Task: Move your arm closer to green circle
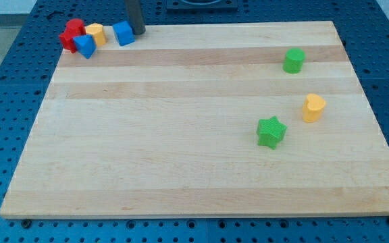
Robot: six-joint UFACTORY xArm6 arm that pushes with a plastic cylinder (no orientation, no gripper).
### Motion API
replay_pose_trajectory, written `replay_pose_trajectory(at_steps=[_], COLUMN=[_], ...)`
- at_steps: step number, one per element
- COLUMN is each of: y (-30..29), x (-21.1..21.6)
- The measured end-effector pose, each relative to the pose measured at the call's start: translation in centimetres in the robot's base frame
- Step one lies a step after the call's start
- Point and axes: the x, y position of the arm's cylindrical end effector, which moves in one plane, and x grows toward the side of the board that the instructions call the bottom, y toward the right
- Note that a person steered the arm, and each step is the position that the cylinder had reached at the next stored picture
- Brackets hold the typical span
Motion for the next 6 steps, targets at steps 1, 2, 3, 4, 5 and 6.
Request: replay_pose_trajectory(at_steps=[1,2,3,4,5,6], y=[-0.2,0.5,-0.7,-2.5,-3.0,-0.2], x=[0.2,1.1,1.1,1.3,2.5,3.8])
